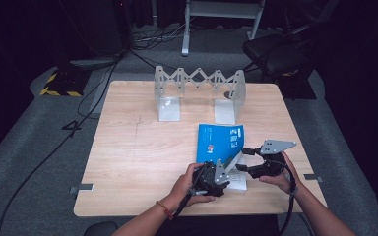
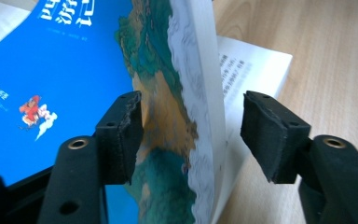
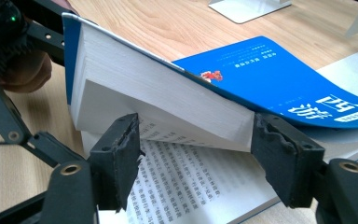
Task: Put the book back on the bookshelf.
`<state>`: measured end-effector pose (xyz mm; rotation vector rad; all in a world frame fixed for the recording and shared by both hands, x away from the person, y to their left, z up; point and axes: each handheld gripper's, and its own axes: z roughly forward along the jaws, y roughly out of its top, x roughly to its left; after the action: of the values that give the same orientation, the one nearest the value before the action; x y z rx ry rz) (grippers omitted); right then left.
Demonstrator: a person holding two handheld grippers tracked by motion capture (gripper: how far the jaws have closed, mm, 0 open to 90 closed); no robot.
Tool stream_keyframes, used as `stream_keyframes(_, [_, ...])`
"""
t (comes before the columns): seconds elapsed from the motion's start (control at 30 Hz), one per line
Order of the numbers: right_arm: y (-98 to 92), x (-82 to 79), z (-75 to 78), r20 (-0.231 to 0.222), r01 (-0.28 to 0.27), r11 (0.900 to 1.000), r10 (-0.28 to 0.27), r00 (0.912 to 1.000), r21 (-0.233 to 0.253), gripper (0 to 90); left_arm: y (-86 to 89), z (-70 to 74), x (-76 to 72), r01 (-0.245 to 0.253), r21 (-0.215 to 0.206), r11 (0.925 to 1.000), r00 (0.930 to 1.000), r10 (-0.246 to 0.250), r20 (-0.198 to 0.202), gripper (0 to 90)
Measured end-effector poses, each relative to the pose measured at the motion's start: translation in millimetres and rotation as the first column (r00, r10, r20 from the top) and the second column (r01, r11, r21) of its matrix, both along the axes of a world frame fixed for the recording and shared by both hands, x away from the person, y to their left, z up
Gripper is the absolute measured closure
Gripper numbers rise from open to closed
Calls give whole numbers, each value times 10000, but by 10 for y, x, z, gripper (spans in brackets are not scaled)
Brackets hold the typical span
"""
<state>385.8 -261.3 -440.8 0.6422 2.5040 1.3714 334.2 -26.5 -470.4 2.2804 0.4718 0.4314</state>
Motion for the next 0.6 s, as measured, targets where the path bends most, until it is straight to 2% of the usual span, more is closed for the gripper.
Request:
stream_keyframes(0.1, [16, -3, 12, 65, 45, 10000, -45, 10000, 44, 336, -26, -18, 13, -343, 124, 9993, 9994, 342, 93, 372])
stream_keyframes(0.13, [21, -2, 12, 84, 72, 10000, -72, 9999, 59, 337, -26, -24, 20, -425, 48, 9991, 9990, 425, 116, 378])
stream_keyframes(0.17, [27, -2, 12, 89, 96, 9999, -97, 9999, 66, 337, -14, -23, 20, -589, 28, 9983, 9979, 588, 285, 423])
stream_keyframes(0.2, [30, -1, 11, 91, 108, 9999, -108, 9999, 68, 337, 3, -16, 28, -616, 24, 9981, 9974, 614, 387, 526])
stream_keyframes(0.27, [29, 1, 14, 94, 173, 9997, -175, 9998, 149, 337, 40, 6, 24, -431, -68, 9990, 9983, 433, 392, 573])
stream_keyframes(0.33, [21, 8, 18, 72, 238, 9994, -240, 9997, 243, 339, 45, 35, -7, -318, 78, 9995, 9961, 311, 822, 647])
stream_keyframes(0.37, [11, 11, 18, 29, 249, 9992, -250, 9997, 302, 335, 47, 39, -14, -261, 102, 9996, 9956, 251, 901, 671])
stream_keyframes(0.43, [-3, 12, 17, 65, 297, 9992, -299, 9995, 249, 321, 78, 50, -11, -200, -32, 9998, 9963, 202, 833, 711])
stream_keyframes(0.6, [-66, -5, 7, 80, 162, 9997, -164, 9998, 205, 320, 162, 92, -11, 380, -92, 9992, 9968, -372, 713, 745])
